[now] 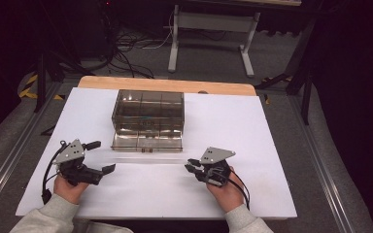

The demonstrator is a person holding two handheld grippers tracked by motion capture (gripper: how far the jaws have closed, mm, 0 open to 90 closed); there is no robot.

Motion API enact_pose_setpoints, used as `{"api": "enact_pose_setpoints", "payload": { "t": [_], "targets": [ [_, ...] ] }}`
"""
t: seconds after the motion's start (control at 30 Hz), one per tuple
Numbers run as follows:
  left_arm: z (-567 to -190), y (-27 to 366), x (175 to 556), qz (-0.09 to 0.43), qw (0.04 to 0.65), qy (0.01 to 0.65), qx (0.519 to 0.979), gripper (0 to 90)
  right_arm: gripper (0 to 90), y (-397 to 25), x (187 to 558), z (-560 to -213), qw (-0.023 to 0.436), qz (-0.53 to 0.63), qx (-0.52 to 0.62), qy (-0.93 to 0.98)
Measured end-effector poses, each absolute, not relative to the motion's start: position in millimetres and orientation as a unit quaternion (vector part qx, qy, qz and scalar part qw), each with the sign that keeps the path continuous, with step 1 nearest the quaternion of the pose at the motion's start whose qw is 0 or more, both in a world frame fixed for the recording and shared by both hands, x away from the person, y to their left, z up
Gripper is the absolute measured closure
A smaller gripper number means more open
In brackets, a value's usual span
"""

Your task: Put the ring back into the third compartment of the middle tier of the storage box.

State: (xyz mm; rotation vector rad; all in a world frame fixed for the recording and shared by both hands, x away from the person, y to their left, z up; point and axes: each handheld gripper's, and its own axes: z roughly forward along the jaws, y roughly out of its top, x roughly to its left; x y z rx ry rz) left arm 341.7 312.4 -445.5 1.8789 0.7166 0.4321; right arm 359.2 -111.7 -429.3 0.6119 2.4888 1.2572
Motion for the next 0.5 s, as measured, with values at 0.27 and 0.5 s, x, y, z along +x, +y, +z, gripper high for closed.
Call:
{"api": "enact_pose_setpoints", "payload": {
  "t": [0.27, 0.5],
  "targets": [
    [-445.6, 312.4, 341.7, 0.179, 0.517, 0.298, 0.782, 0.2, 74.4, -106.6, 368.3, -421.4, 0.145, 0.432, 0.217, 0.863],
    [-445.4, 312.8, 341.8, 0.182, 0.517, 0.296, 0.783, 0.2, 74.4, -96.5, 378.8, -417.5, 0.146, 0.428, 0.219, 0.865]
  ]
}}
